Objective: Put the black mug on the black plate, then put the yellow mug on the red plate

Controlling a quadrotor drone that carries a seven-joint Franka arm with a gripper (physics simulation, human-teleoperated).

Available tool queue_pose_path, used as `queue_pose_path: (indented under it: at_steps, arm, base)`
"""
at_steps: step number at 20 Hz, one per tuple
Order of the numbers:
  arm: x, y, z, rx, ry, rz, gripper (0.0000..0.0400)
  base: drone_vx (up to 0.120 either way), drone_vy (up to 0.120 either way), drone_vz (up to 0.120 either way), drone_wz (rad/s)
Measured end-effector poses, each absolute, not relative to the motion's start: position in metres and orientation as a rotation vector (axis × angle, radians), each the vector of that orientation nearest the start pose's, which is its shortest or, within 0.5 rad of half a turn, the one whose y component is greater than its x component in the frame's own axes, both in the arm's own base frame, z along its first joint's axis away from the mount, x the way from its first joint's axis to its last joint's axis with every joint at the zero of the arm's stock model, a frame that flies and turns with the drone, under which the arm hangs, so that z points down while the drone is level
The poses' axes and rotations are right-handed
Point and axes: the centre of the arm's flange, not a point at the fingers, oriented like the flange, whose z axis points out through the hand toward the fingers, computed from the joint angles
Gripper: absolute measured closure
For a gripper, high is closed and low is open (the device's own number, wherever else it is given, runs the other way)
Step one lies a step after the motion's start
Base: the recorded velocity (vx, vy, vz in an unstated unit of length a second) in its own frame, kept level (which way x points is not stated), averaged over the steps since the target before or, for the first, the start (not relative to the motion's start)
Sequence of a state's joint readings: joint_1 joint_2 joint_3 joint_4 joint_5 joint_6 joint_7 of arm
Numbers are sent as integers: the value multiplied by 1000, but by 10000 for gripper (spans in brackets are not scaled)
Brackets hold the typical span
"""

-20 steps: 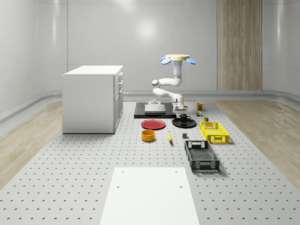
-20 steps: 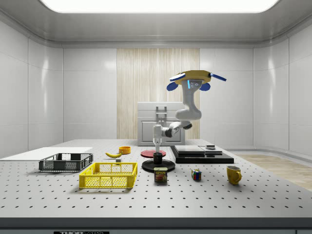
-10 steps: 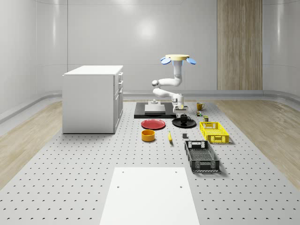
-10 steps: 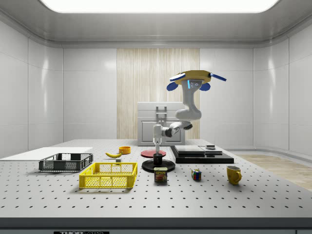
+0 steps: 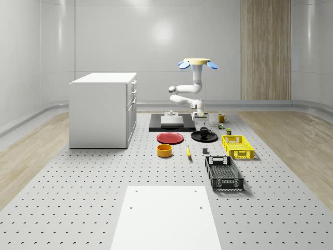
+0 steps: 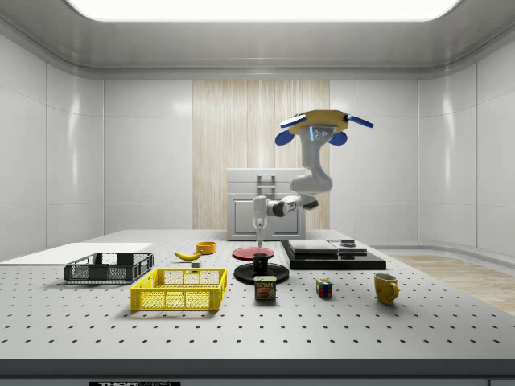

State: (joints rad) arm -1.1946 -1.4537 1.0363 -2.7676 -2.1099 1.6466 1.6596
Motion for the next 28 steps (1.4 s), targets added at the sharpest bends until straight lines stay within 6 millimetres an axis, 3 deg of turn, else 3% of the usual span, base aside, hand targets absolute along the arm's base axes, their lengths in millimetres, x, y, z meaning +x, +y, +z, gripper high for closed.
queue_pose_path:
  at_steps: [13, 18, 28]
  arm:
    - [307, 0, 587, 0, -2, 786, 0]
    - [307, 0, 587, 0, -2, 786, 0]
    - [307, 0, 587, 0, -2, 786, 0]
  base:
    - [0, 0, 120, 0]
    - [-8, 88, 0, 0]
    - [-120, 120, 0, 0]
